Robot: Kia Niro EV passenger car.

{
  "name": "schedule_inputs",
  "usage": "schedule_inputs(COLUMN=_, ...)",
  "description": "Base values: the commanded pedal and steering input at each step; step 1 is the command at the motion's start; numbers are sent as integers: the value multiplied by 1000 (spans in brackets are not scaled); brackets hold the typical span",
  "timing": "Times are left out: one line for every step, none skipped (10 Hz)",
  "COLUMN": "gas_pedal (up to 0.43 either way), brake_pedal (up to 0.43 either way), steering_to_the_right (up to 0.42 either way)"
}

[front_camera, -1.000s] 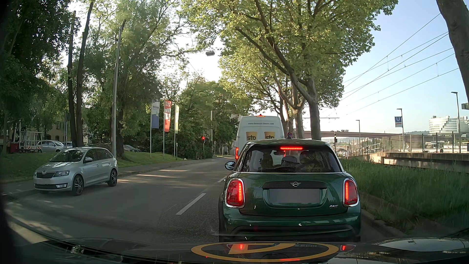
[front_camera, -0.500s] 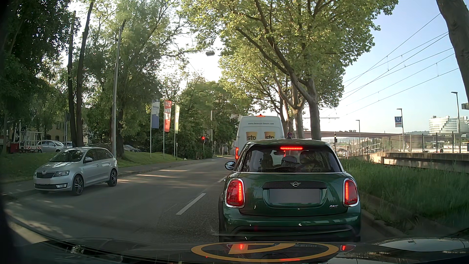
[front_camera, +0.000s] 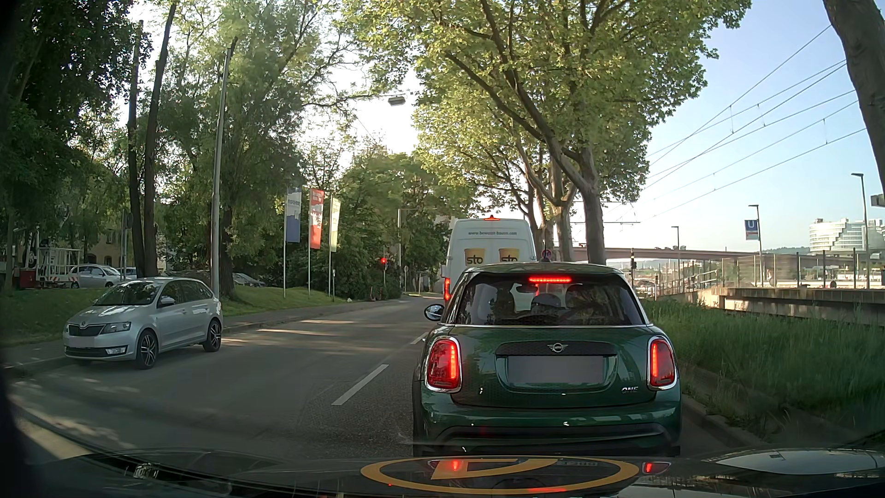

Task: Follow the waypoints while adhering to traffic rules and regulations

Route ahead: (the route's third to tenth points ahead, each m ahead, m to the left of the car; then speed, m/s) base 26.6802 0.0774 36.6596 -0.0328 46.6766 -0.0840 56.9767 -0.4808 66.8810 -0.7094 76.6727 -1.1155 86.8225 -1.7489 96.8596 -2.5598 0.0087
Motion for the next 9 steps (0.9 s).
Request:
schedule_inputs(gas_pedal=0, brake_pedal=220, steering_to_the_right=20)
schedule_inputs(gas_pedal=0, brake_pedal=220, steering_to_the_right=20)
schedule_inputs(gas_pedal=0, brake_pedal=220, steering_to_the_right=20)
schedule_inputs(gas_pedal=0, brake_pedal=220, steering_to_the_right=20)
schedule_inputs(gas_pedal=0, brake_pedal=220, steering_to_the_right=20)
schedule_inputs(gas_pedal=0, brake_pedal=220, steering_to_the_right=20)
schedule_inputs(gas_pedal=0, brake_pedal=220, steering_to_the_right=20)
schedule_inputs(gas_pedal=0, brake_pedal=220, steering_to_the_right=20)
schedule_inputs(gas_pedal=0, brake_pedal=220, steering_to_the_right=20)
